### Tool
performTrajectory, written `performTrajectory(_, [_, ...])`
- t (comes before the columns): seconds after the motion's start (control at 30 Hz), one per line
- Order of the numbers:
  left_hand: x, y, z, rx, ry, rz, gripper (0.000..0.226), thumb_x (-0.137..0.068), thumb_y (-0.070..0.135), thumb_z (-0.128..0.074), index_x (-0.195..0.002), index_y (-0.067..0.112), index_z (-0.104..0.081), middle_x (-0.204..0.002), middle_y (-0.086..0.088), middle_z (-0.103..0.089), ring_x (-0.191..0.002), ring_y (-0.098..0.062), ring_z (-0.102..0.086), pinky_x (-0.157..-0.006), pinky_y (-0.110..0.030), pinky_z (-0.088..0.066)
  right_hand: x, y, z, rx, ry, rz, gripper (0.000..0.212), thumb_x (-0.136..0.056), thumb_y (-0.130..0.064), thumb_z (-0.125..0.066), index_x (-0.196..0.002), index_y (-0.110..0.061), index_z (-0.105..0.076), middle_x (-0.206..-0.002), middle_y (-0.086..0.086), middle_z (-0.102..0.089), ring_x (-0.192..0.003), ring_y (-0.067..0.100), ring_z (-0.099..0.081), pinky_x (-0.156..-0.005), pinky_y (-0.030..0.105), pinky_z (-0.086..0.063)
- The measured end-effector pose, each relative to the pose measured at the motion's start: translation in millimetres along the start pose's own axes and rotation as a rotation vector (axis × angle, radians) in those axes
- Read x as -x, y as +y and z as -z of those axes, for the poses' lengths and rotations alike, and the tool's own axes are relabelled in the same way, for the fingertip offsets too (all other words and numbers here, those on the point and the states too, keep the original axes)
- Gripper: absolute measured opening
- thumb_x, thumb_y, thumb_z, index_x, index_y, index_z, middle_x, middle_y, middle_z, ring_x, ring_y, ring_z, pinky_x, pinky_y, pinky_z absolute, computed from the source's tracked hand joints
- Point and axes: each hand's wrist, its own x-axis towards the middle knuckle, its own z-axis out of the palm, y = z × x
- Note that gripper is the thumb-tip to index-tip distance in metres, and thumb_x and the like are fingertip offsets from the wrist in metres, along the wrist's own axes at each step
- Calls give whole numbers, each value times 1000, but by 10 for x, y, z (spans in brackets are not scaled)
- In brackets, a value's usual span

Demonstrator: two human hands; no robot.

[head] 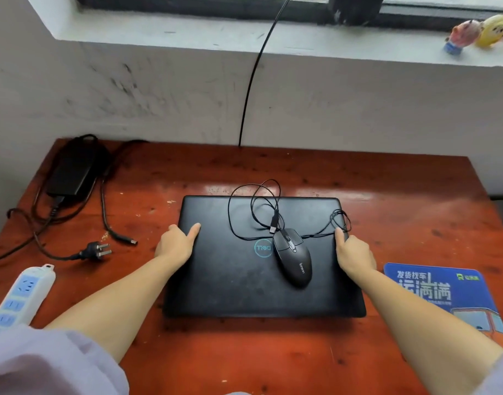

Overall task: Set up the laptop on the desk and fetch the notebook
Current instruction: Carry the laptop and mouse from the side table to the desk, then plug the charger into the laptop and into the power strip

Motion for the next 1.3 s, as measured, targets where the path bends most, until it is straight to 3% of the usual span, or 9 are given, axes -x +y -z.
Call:
performTrajectory(0.23, [25, -33, 22, -239, 60, -58, 72, -87, 68, -26, -113, 6, -51, -110, -16, -64, -99, -37, -61, -72, -37, -44, -57, 51, 15, 186, 22, 116, 66, -95, -53, -17, -101, -2, -59, -105, 24, -64, -96, 38, -59, -70, 39, -38])
performTrajectory(0.4, [48, -25, 28, -260, 66, -61, 73, -88, 68, -27, -118, 6, -51, -119, -15, -56, -104, -36, -58, -77, -40, -47, -68, 86, 54, 336, 36, 167, 64, -95, -53, -15, -89, -7, -60, -98, 20, -67, -89, 36, -61, -65, 35, -38])
performTrajectory(0.63, [178, 67, 82, -103, -66, 2, 66, -92, 55, -37, -130, 1, -38, -136, -19, -46, -121, -37, -48, -94, -46, -43, -50, -68, 231, 416, -154, 137, 64, -97, -48, -14, -113, -6, -59, -118, 19, -61, -104, 34, -58, -77, 37, -40])
performTrajectory(0.73, [293, 31, 210, -214, -33, -123, 53, -93, 48, -44, -126, 6, -41, -131, -15, -48, -118, -33, -50, -90, -44, -46, -31, -292, 434, 688, -46, 271, 42, -97, -35, -29, -107, -12, -64, -114, 9, -65, -100, 29, -62, -73, 31, -40])
performTrajectory(0.83, [394, -107, 316, -218, 0, -249, 38, -94, 38, -44, -121, 11, -44, -125, -13, -49, -116, -31, -49, -86, -44, -46, 12, -716, 630, 790, 59, 387, 27, -87, -19, -44, -102, -17, -66, -111, 4, -68, -99, 25, -64, -71, 27, -41])
performTrajectory(1.0, [516, -560, 434, -159, 10, -334, 29, -94, 24, -41, -120, 15, -51, -123, -10, -54, -116, -31, -50, -91, -44, -46, 398, -1481, 394, 630, 189, 751, 22, -88, -21, -41, -94, -9, -58, -98, 9, -69, -88, 32, -65, -61, 28, -33])
performTrajectory(1.17, [289, -971, 613, -209, 74, -415, 31, -94, 17, -40, -123, 16, -52, -123, -7, -55, -115, -28, -52, -92, -44, -47, 900, -1958, -207, 503, 133, 1104, 22, -91, -26, -38, -84, -12, -54, -87, 9, -68, -80, 32, -65, -57, 31, -34])
performTrajectory(1.3, [-80, -1039, 743, -461, 122, -629, 43, -92, 9, -41, -134, 12, -42, -126, -7, -51, -117, -26, -48, -98, -39, -41, 901, -2278, -534, 446, 48, 1148, 27, -95, -27, -35, -95, -10, -55, -97, 9, -62, -92, 32, -58, -63, 37, -44])
